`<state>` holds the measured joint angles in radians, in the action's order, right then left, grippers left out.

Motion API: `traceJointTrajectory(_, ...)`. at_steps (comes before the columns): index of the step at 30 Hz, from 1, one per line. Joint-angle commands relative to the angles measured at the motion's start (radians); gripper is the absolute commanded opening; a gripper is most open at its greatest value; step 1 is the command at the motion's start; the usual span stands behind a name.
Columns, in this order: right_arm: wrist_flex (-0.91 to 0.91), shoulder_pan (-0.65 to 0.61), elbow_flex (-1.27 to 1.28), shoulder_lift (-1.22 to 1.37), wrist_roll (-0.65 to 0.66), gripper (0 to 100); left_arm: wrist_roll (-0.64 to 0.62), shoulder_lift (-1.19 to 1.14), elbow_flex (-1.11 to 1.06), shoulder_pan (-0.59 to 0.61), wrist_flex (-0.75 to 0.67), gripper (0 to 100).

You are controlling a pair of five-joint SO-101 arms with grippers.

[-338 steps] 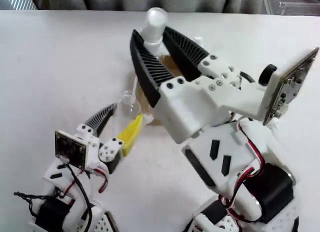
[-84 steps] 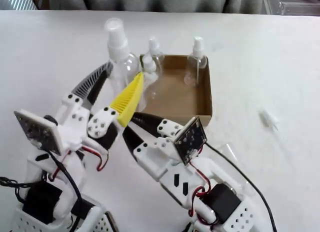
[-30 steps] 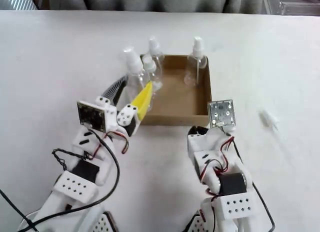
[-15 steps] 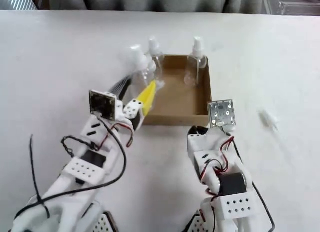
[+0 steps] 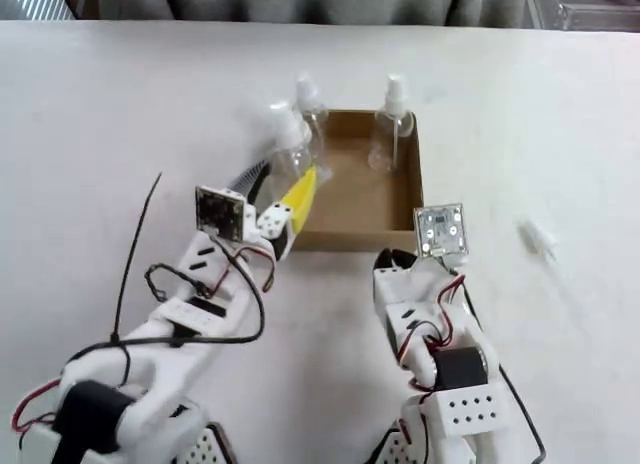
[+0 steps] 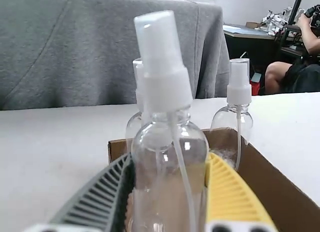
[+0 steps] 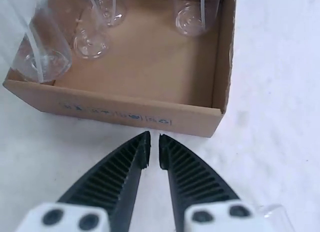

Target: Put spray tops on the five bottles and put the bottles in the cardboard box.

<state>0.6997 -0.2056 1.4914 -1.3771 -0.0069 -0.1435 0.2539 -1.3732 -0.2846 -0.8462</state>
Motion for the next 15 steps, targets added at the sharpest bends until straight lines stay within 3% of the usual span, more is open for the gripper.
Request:
traceJointTrajectory(1, -0.025, 0.005, -0.009, -0.010, 0.014, 1.6, -0.003, -0.081, 0.054, -0.002, -0.118, 2)
traceJointTrajectory(8, -0.025, 0.005, -0.009, -0.010, 0.014, 1.6, -0.003, -0.234, 0.054, -0.010, -0.313, 2)
traceJointTrajectory(15, -0.025, 0.005, -0.009, -0.010, 0.014, 1.6, -0.003, -0.300, 0.060, -0.012, -0.333, 2)
